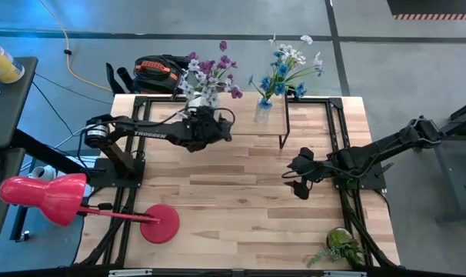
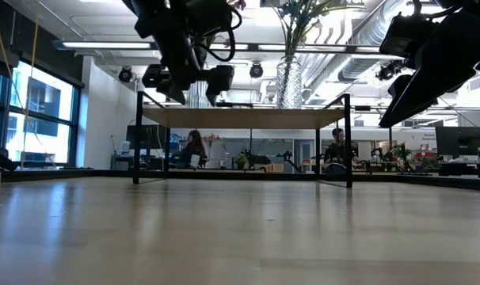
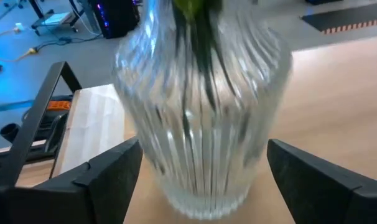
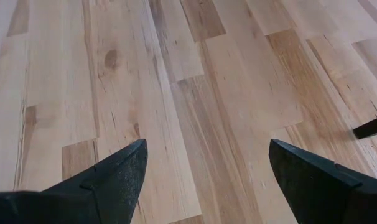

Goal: Pick and place flowers into a vace then onto a shelf
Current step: Put the flower vase on the shelf, then return to Home Position

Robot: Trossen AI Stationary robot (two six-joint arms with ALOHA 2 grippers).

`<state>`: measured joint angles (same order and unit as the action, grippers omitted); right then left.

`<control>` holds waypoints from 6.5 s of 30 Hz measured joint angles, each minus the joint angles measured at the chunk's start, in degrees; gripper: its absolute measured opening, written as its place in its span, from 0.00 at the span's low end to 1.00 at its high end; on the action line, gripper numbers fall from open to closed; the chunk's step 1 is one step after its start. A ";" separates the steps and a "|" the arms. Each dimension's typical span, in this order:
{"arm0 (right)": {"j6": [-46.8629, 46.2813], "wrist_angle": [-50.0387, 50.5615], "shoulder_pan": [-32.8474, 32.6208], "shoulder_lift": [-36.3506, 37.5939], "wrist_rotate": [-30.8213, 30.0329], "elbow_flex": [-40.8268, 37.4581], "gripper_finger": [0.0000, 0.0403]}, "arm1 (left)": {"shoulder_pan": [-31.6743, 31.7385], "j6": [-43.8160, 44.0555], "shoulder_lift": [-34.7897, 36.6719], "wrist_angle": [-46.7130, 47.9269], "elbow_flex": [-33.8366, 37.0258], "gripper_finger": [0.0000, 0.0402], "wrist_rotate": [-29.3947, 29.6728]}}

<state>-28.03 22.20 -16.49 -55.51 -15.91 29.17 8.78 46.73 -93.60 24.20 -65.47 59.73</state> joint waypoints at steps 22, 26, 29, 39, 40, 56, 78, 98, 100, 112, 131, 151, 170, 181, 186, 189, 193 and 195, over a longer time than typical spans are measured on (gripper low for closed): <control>0.00 -0.12 0.00 -0.02 0.00 0.00 0.81 | -10.96 14.00 3.21 16.02 -0.24 0.94 3.86; 0.00 -0.17 0.00 -0.02 -0.01 0.00 0.81 | -14.37 15.30 4.31 20.55 -2.20 0.94 1.80; 0.00 -0.19 0.00 -0.03 0.00 0.00 0.81 | -17.14 13.70 4.47 21.92 -3.08 0.93 -3.36; 0.00 -0.31 0.00 -0.02 0.00 0.00 0.81 | -30.78 15.29 6.57 24.87 -3.35 0.86 -6.42; 0.00 -0.31 0.00 -0.02 0.01 0.00 0.81 | -31.80 15.62 6.74 25.81 -3.21 0.85 -6.71; 3.73 -1.08 0.00 -0.02 -3.31 -0.02 0.81 | -36.55 19.48 9.53 21.13 -3.19 0.79 -4.20; 5.57 -13.60 0.47 26.37 14.55 0.07 0.81 | -33.64 -5.44 35.78 -15.00 29.12 0.78 -11.87; 9.12 3.43 3.41 54.82 -0.52 -2.69 0.81 | -20.27 -14.93 64.17 -27.34 52.95 0.77 -23.30; 8.76 -2.69 3.41 55.25 0.51 -6.86 0.81 | -20.40 -14.74 66.04 -27.83 54.21 0.77 -22.90; 8.75 -33.33 3.37 54.92 2.32 -28.50 0.81 | -20.40 -8.56 74.52 -24.74 61.60 0.77 -19.49; 22.08 -26.25 3.39 54.75 -2.18 -28.61 0.81 | -20.40 -3.38 74.27 -21.52 62.77 0.77 -12.70; 22.08 -26.12 3.39 54.73 -2.15 -28.64 0.81 | -16.95 -13.66 91.63 -21.28 62.71 0.77 -12.96; 22.08 -26.20 3.39 54.36 -2.34 -28.68 0.81 | -8.70 -43.48 93.24 -18.72 62.29 0.77 -51.30; 22.08 -26.21 3.37 54.36 -2.37 -28.68 0.81 | -10.04 -42.00 93.24 -19.22 62.29 0.77 -47.33; 22.08 -26.21 3.39 54.36 -2.37 -28.68 0.81 | -8.60 -41.98 93.24 -19.26 62.29 0.77 -47.34; 22.08 -26.21 3.38 54.36 -2.37 -28.68 0.81 | -6.96 -41.98 93.24 -19.29 62.31 0.77 -46.99; 22.09 -26.21 3.39 54.36 -2.37 -28.69 0.81 | -5.88 -41.98 93.24 -19.31 62.31 0.77 -46.86; 22.08 -26.22 3.39 54.36 -2.37 -28.70 0.81 | -5.77 -41.98 93.24 -19.31 62.31 0.77 -46.84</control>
<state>-5.96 -4.03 -13.10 -1.15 -18.28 0.47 3.01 4.75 -0.36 4.89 -3.16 12.88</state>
